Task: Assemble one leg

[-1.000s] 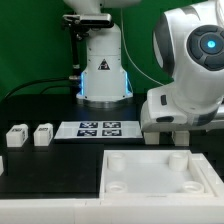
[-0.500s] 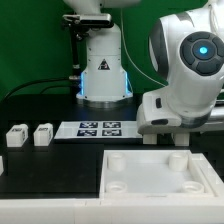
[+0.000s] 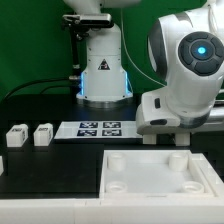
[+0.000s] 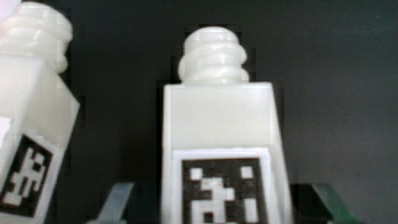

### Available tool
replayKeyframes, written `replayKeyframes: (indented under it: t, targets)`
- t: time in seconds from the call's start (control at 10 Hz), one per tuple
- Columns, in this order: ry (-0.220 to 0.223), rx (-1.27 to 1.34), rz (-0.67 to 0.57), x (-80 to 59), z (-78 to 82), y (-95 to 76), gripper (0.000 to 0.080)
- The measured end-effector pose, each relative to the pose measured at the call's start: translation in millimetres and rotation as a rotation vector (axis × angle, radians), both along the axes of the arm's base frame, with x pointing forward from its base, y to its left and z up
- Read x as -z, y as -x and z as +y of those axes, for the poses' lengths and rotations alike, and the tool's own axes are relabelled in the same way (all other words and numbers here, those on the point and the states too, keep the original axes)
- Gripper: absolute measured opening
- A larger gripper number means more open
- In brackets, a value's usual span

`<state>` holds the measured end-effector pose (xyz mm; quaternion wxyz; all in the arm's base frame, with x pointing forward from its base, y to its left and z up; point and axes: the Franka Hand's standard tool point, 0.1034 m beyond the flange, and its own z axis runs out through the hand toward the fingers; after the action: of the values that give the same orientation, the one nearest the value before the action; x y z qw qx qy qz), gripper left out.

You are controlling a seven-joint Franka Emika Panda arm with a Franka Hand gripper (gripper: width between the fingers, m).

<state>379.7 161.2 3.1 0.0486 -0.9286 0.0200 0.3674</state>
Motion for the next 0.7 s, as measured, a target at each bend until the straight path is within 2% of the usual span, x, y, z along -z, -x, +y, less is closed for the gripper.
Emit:
replayKeyframes:
  t: [0.3,0.4,0.7]
  targets:
    - [-0.001,0.002,-0.006,-2.4,0.0,-3.5,0.0287]
    - [-0.002,0.001,0.003,-12.4,-1.7,-5.5,0.0287]
    - [-0.003,0.003,0.009,-71.0,-12.7,-17.8,0.0288]
